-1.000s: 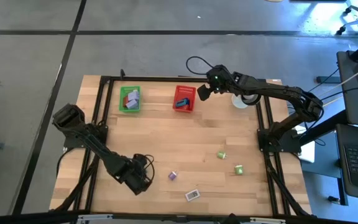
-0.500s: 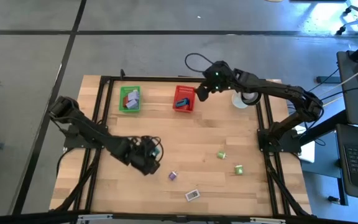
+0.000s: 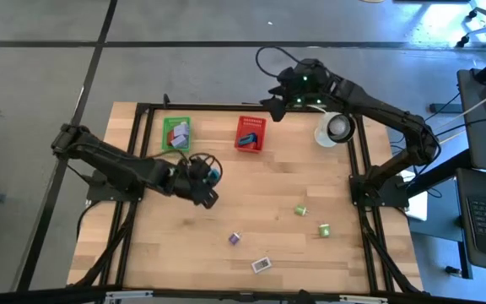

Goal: Pick & Place Office items
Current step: Put the light blue digital timer into the red bin

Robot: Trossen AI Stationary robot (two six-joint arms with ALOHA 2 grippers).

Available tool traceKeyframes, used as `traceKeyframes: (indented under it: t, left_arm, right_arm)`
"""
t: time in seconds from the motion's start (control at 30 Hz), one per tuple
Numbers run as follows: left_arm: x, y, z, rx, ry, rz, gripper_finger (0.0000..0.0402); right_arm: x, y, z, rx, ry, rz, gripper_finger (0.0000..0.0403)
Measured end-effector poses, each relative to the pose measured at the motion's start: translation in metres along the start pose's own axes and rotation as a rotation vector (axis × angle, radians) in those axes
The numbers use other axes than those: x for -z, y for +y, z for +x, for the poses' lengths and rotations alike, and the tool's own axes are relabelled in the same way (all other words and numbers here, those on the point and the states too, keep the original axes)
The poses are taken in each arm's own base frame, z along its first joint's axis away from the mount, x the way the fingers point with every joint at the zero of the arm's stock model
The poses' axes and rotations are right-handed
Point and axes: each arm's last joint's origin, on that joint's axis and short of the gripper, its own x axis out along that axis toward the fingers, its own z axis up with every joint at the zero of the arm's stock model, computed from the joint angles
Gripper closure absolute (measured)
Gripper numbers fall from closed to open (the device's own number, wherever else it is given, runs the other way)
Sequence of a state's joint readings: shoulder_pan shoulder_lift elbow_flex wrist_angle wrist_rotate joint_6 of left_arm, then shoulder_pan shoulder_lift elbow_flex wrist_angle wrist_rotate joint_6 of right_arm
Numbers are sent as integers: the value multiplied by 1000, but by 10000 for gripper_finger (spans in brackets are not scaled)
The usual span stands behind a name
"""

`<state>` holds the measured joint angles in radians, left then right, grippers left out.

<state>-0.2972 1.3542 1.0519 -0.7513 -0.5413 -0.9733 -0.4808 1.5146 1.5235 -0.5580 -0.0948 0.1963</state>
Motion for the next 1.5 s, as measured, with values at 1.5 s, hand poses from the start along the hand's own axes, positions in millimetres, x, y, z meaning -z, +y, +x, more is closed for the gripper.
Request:
traceKeyframes:
  t: [1.5]
  left_arm:
    - [-141, 87, 88, 261, -359, 319, 250]
  right_arm:
    - [-9, -8, -26, 404, 59, -69, 112]
